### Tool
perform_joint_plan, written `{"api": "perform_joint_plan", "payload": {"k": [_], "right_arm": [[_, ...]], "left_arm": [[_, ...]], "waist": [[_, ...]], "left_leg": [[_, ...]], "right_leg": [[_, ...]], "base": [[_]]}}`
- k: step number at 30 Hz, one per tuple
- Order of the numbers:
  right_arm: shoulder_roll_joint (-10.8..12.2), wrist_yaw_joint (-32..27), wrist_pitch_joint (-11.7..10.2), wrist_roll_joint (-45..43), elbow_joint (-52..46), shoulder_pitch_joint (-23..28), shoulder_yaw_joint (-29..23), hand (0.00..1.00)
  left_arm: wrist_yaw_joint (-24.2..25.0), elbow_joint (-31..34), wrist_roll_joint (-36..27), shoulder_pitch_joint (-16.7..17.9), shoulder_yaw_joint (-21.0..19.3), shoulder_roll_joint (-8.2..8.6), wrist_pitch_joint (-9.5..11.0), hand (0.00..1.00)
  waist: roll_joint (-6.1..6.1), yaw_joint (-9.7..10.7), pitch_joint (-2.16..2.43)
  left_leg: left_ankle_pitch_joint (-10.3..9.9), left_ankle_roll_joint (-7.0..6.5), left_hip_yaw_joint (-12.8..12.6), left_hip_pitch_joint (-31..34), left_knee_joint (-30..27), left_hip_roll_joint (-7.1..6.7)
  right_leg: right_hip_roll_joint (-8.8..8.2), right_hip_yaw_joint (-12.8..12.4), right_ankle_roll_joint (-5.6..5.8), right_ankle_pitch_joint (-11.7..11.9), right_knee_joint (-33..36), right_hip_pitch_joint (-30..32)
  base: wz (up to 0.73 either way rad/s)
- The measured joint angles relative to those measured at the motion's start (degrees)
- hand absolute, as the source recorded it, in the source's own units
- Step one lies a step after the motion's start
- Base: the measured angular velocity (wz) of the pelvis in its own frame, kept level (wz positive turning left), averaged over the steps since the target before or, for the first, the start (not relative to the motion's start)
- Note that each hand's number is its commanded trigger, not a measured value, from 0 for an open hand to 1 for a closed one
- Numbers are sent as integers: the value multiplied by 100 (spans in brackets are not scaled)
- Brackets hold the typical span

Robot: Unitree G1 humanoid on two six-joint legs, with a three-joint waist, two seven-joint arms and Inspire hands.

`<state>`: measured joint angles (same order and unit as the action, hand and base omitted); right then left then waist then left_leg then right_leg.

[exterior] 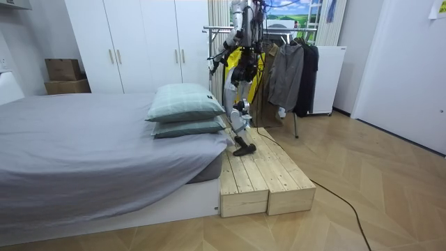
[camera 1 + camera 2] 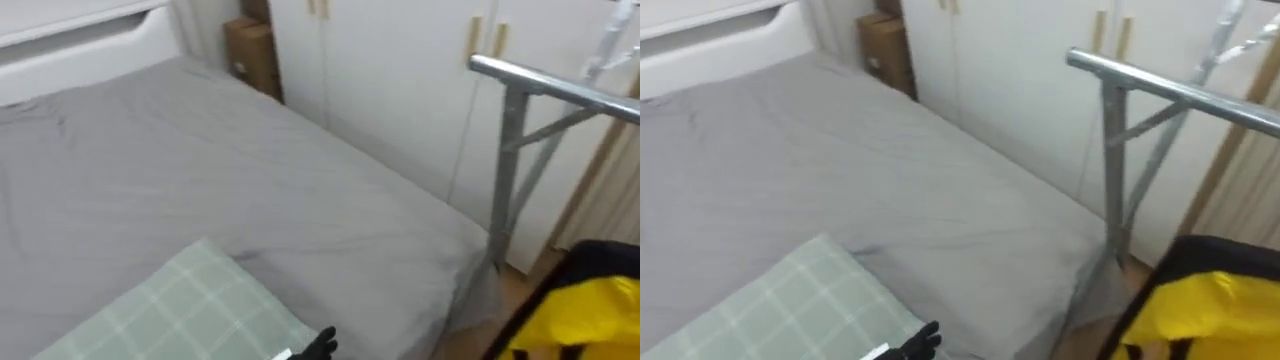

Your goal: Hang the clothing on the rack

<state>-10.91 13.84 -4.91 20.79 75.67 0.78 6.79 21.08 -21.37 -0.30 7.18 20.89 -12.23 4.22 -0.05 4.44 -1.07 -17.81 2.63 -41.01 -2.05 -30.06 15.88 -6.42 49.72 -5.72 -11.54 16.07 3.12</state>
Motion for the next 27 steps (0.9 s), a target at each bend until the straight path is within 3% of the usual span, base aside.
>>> {"api": "perform_joint_plan", "payload": {"k": [3,5,8,10,11,12,15,18,20,27], "right_arm": [[-13,127,4,-120,-5,-117,97,0],[-10,173,36,-156,61,-191,104,0],[-9,190,89,-256,83,-155,94,0],[-9,170,121,-228,106,-145,88,0],[0,165,123,-228,106,-147,84,0],[10,165,125,-225,106,-125,85,0],[95,73,126,-152,78,-111,94,0],[161,-139,123,-161,65,-144,98,0],[182,-271,117,-225,64,-205,148,0],[245,-404,121,-1208,-183,-369,502,0]], "left_arm": [[-16,143,-7,-4,49,-62,-6,0],[-17,296,-13,-7,69,-40,-6,0],[102,362,-22,-125,73,78,3,0],[115,430,-16,-133,69,160,31,0],[158,467,-16,-138,64,185,42,0],[218,467,-26,-138,66,177,42,0],[254,454,-59,-148,79,65,27,0],[198,454,-46,-129,106,22,29,0],[161,454,-42,-124,116,-24,29,0],[-76,452,-47,-230,59,-10,35,0]], "waist": [[-71,1,30],[-151,-43,30],[-209,76,59],[-231,66,92],[-206,72,113],[-223,123,116],[-281,187,96],[-323,112,93],[-323,100,81],[-329,-18,38]], "left_leg": [[-87,-50,-178,149,396,-123],[-151,-100,39,286,569,-200],[-33,-304,614,399,710,-464],[23,-391,930,493,743,-578],[48,-434,1191,565,752,-656],[80,-488,1461,627,771,-732],[203,-572,2109,728,845,-917],[306,-598,2549,746,976,-1097],[349,-598,2716,762,1044,-1180],[399,-524,2995,940,1033,-1249]], "right_leg": [[-232,593,65,-31,200,36],[-339,624,167,-11,309,16],[-320,-354,193,137,343,0],[-319,-613,290,176,360,-29],[-318,-742,371,215,337,-70],[-321,-1142,515,261,285,-129],[-206,-2081,744,368,96,-276],[-98,-2554,846,430,-205,-463],[-79,-2686,881,451,-371,-604],[-8,-3052,1001,376,-553,-609]], "base": [[111],[83],[101],[98],[109],[121],[121],[86],[49],[22]]}}
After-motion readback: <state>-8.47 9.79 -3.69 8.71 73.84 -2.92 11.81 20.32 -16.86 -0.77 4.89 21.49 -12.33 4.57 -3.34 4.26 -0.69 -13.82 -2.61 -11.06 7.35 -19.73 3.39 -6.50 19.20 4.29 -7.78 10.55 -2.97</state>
